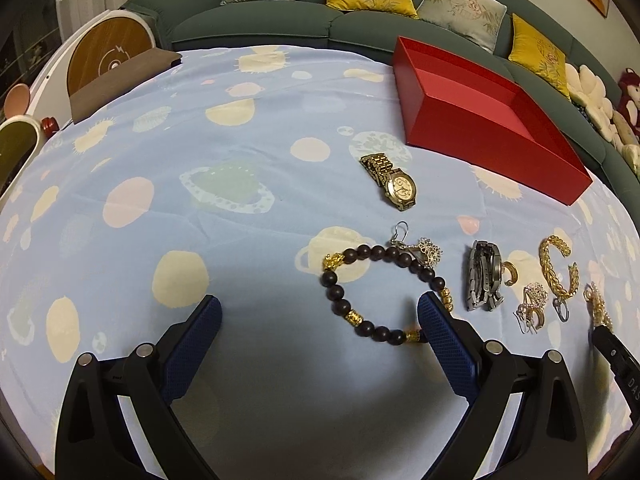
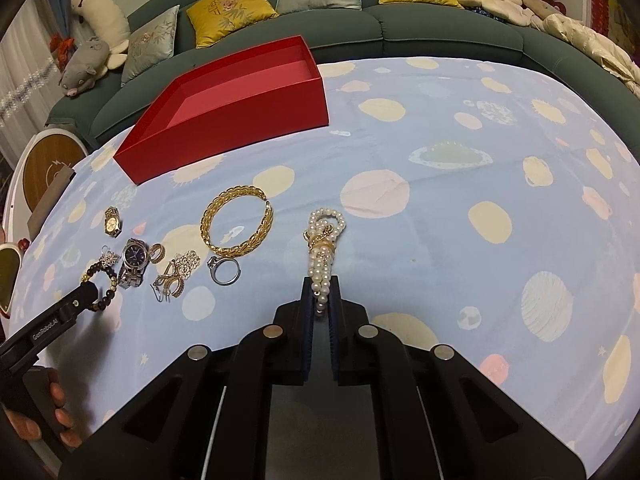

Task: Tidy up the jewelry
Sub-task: 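Grasp the black bead bracelet with the left gripper while the right gripper lifts the pearls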

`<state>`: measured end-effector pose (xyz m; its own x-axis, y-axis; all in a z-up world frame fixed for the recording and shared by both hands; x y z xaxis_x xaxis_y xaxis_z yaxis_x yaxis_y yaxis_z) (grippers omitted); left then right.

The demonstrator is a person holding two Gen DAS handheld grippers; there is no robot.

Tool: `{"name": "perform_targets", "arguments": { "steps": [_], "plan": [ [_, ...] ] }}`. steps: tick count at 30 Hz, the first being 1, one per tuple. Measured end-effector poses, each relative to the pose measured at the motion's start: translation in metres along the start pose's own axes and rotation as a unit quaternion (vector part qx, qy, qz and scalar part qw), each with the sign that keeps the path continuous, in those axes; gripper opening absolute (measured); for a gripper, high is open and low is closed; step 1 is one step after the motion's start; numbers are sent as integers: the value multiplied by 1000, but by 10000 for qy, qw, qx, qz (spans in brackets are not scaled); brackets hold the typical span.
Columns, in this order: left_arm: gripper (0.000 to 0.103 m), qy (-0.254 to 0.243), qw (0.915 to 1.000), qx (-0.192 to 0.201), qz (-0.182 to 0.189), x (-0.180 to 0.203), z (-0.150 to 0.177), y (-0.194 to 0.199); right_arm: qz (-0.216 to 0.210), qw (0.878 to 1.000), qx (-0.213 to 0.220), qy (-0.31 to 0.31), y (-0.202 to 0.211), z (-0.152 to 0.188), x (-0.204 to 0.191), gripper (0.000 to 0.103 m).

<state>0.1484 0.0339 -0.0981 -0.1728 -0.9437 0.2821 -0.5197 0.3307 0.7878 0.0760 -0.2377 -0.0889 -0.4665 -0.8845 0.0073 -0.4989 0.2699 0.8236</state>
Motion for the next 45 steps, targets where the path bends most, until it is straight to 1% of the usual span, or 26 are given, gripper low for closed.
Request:
{"name": "perform_targets", "arguments": {
  "steps": [3, 6, 7, 8, 9, 11, 12, 14, 15, 16, 17, 18, 21, 23, 27, 33, 36, 39, 42, 44, 45],
  "plan": [
    [93, -59, 9999, 58, -71, 2, -3, -3, -63, 10000, -20, 13, 2, 2, -1, 6],
    [80, -177, 9994, 150, -246, 2, -6, -5, -125, 9999, -37, 38, 3, 3, -4, 6],
    [75, -253, 9990, 177, -334, 3, -7, -6, -145, 9999, -35, 46, 4, 3, -5, 6],
    [70, -326, 9986, 227, -344, 5, -8, -7, -158, 9999, -27, 61, 5, 3, -6, 6],
    [68, -362, 9985, 257, -334, 7, -8, -7, -165, 9998, -12, 80, 7, 3, -7, 6],
    [54, -473, 9981, 258, -300, 14, -7, -7, -165, 9998, 36, 115, 9, 2, -8, 6],
    [50, -538, 9979, 251, -263, 17, -7, -7, -159, 9998, 60, 129, 11, 2, -8, 6],
    [36, -642, 9975, 228, -194, 21, -5, -7, -166, 9997, 92, 144, 13, 1, -8, 6],
    [32, -665, 9974, 213, -154, 23, -5, -7, -173, 9997, 98, 144, 13, 1, -7, 6],
    [23, -673, 9975, 191, -108, 24, -5, -6, -180, 9997, 104, 143, 14, 1, -7, 6],
    [11, -666, 9976, 164, -42, 24, -4, -5, -184, 9997, 110, 143, 15, 1, -7, 6],
    [8, -627, 9979, 126, 70, 24, -4, -4, -186, 9997, 118, 141, 15, 1, -7, 6],
    [5, -462, 9980, 28, 427, 24, -2, -2, -209, 9996, 154, 139, 18, 0, -7, 6],
    [5, -387, 9974, -33, 611, 25, 1, 1, -226, 9995, 189, 140, 21, -1, -8, 6],
    [5, -380, 9950, -66, 923, 32, 8, 13, -290, 9991, 263, 130, 29, -3, -8, 6],
    [5, -463, 9904, 187, 1290, 45, 4, 50, -410, 9979, 480, 164, 48, -9, -9, 6],
    [5, -549, 9870, 342, 1472, 55, -1, 70, -451, 9968, 629, 218, 59, -12, -10, 1],
    [5, -628, 9832, 444, 1654, 66, -4, 88, -520, 9957, 739, 220, 69, -15, -10, 0],
    [5, -751, 9805, 579, 1719, 74, -11, 103, -571, 9947, 837, 175, 76, -21, -7, 0],
    [5, -823, 9795, 675, 1710, 78, -15, 109, -573, 9951, 795, 150, 75, -23, -4, 2],
    [5, -830, 9791, 695, 1721, 78, -17, 111, -568, 9959, 687, 143, 70, -23, -2, 8]
  ]
}}
Point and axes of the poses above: each gripper's, at about its wrist camera, not at the fingertips, and y roughly against the way its jaws point, x to its right, z to its underside, the point moved 6 cm from there along -y, roughly the way its jaws point, and after that the axes turned 15 degrees about z, right-handed, at the moved point
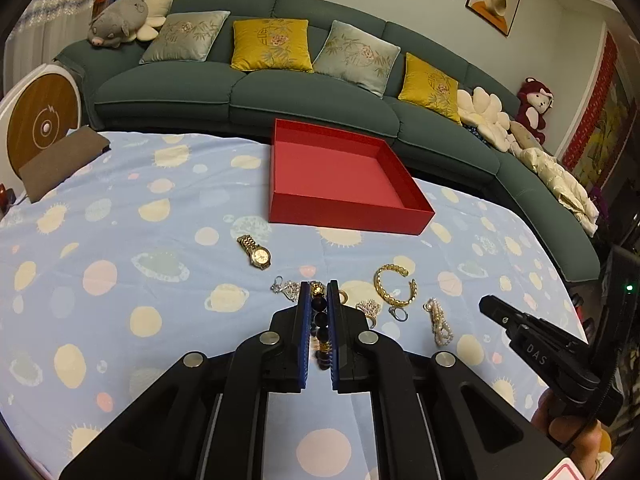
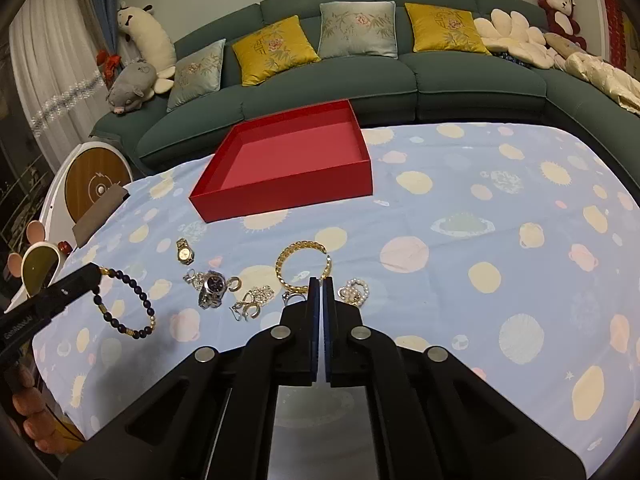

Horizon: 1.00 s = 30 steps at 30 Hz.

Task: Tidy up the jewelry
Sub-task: 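Grasp the black bead bracelet with the left gripper while the right gripper lifts the pearls, then carry both pieces over the red tray and open both grippers to drop them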

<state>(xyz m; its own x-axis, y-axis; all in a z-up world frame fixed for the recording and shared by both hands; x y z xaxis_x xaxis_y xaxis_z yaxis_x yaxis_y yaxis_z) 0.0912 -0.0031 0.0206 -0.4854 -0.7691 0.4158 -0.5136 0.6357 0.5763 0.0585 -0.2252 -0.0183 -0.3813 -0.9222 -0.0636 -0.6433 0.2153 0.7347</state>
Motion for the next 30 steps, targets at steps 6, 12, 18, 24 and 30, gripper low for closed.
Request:
{"name": "perform_targets", "arguments": {
  "steps": [6, 12, 18, 24, 30],
  "plan": [
    [5, 31, 9999, -101, 46, 0, 4, -4, 281, 9986, -443, 51, -36, 21, 6, 33],
    [5, 6, 9999, -153, 13, -4, 8, -4, 331, 9977, -575, 156, -61, 29, -1, 33],
    [5, 23, 9997, -227, 11, -7, 11, -8, 389, 9969, -623, 268, -72, 28, -10, 14],
    [5, 78, 9998, -189, 20, -10, 6, -7, 282, 9983, -483, 127, -61, 22, -10, 11],
    [5, -17, 9998, -152, 160, 2, -21, -11, -245, 9997, -65, 41, -13, -18, -17, 11]
  ]
}}
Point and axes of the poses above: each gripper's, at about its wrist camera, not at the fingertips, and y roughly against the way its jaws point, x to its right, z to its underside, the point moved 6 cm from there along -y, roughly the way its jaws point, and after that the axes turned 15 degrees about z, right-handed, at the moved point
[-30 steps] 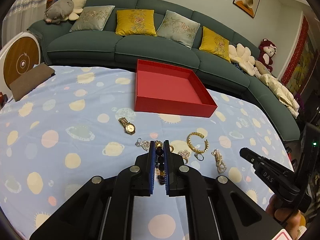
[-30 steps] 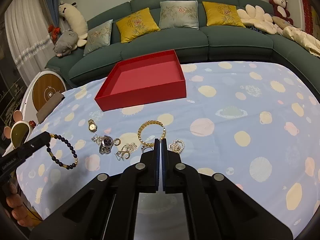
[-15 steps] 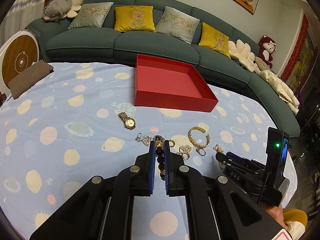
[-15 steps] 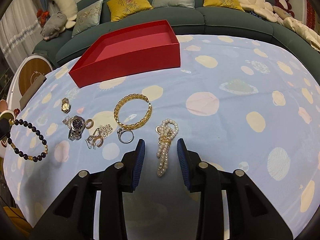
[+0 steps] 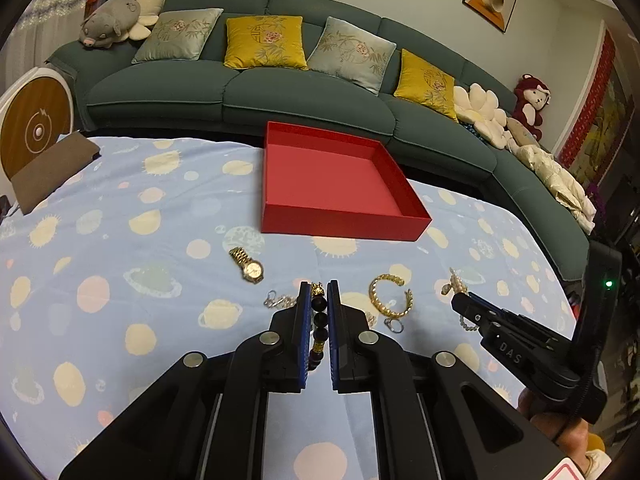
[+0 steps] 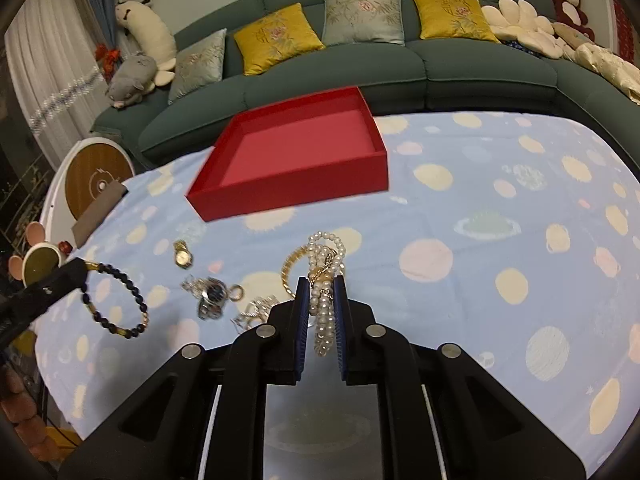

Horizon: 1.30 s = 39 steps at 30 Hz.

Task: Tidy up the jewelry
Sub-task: 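Carry both pieces over the red tray and open both grippers to drop them, then withdraw both grippers from the tray toward the remaining jewelry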

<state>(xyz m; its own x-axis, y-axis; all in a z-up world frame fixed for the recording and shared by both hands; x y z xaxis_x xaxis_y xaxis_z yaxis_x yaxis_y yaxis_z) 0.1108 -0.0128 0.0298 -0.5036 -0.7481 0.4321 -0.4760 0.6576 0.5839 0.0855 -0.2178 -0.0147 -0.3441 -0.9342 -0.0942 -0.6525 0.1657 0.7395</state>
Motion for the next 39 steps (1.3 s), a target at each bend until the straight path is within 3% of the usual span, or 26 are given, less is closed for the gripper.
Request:
{"name": "perform_targets", "arguments": {
  "steps": [7, 11, 16, 24, 31, 34, 38, 39],
  "plan": [
    [5, -620, 9977, 191, -219, 10, -81, -32, -360, 9985, 397, 102, 8, -94, -12, 11],
    [5, -418, 9990, 65, -104, -6, -125, -78, -279, 9986, 420, 128, -32, -141, -15, 11],
    [5, -466, 9983, -3, -354, -30, -164, -140, -239, 9995, 179, 53, -95, -178, -19, 11],
    [5, 26, 9987, -164, -485, -84, -191, -214, -91, 9998, -131, 150, -175, -200, -31, 11],
    [6, 11, 9979, -226, -605, -105, -190, -238, -9, 9992, -372, 127, -212, -196, -30, 13],
    [12, 101, 9979, -168, -619, -110, -190, -237, 20, 9995, -288, 141, -212, -195, -26, 16],
    [40, 74, 9973, 37, -735, -104, -188, -217, -35, 9999, -88, -48, -193, -191, -14, 28],
    [41, 7, 9972, 120, -741, -99, -187, -208, -75, 9999, -26, -90, -182, -190, -10, 28]
  ]
}}
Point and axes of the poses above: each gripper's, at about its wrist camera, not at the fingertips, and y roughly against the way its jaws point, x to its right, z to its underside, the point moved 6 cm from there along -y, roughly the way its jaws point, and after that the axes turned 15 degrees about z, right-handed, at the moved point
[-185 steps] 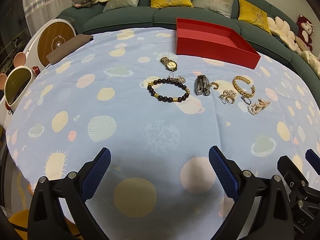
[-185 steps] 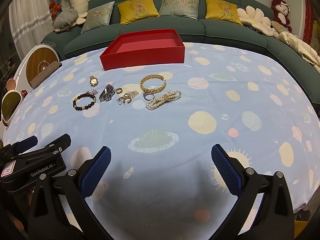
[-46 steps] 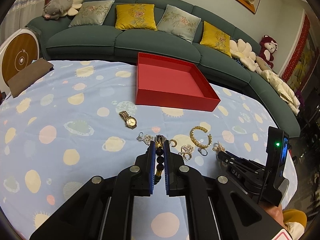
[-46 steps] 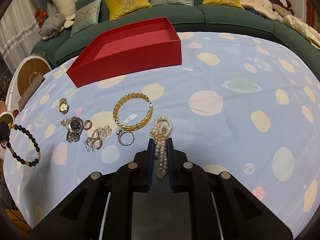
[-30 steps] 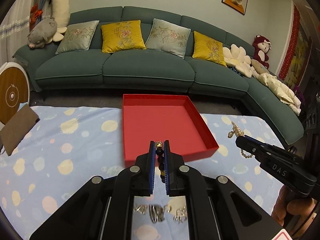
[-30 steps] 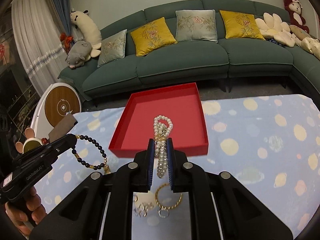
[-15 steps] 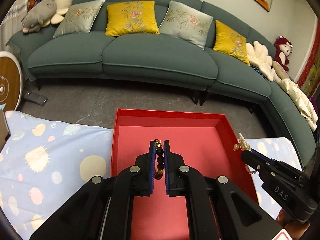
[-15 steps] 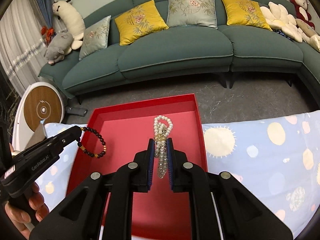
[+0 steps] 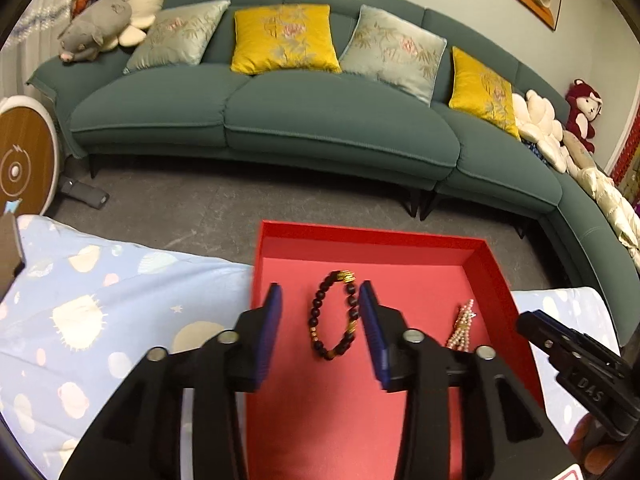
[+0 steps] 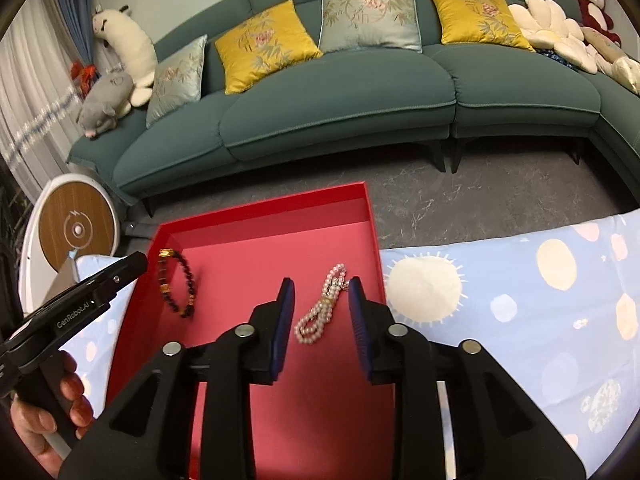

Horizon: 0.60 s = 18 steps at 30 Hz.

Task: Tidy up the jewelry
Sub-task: 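Withdraw both grippers from the tray toward the remaining jewelry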

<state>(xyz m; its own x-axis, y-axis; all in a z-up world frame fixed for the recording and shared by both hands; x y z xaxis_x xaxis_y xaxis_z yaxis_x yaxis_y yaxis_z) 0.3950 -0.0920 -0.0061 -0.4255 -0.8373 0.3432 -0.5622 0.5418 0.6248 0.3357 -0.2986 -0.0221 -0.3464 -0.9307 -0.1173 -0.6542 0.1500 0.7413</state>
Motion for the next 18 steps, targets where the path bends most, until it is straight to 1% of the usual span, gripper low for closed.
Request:
{"name": "perform_targets", "arguments": {
  "steps": [2, 5, 7, 9, 11, 12, 15, 18],
  "plan": [
    [52, -149, 9998, 132, 28, 7, 2, 23, -55, 9999, 98, -36, 20, 4, 8, 28],
    [57, -310, 9986, 424, 41, 19, 12, 69, -166, 9996, 233, -21, 63, 14, 18, 31],
    [59, -288, 9983, 501, 102, 23, 22, 99, -133, 9992, 358, 89, 95, 25, 22, 34],
    [59, -189, 9986, 476, 127, 24, 35, 125, -135, 9985, 496, 213, 125, 35, 23, 38],
    [59, -95, 9991, 419, 63, 25, 53, 147, -33, 9978, 602, 275, 154, 52, 25, 42],
    [59, -81, 9993, 373, 20, 26, 61, 156, -37, 9977, 606, 301, 165, 61, 25, 43],
    [59, -154, 9995, 241, -136, 32, 93, 181, -114, 9981, 561, 242, 192, 89, 25, 44],
    [59, -205, 9993, 168, -259, 34, 127, 198, -174, 9987, 436, 191, 207, 118, 24, 44]
  ]
}}
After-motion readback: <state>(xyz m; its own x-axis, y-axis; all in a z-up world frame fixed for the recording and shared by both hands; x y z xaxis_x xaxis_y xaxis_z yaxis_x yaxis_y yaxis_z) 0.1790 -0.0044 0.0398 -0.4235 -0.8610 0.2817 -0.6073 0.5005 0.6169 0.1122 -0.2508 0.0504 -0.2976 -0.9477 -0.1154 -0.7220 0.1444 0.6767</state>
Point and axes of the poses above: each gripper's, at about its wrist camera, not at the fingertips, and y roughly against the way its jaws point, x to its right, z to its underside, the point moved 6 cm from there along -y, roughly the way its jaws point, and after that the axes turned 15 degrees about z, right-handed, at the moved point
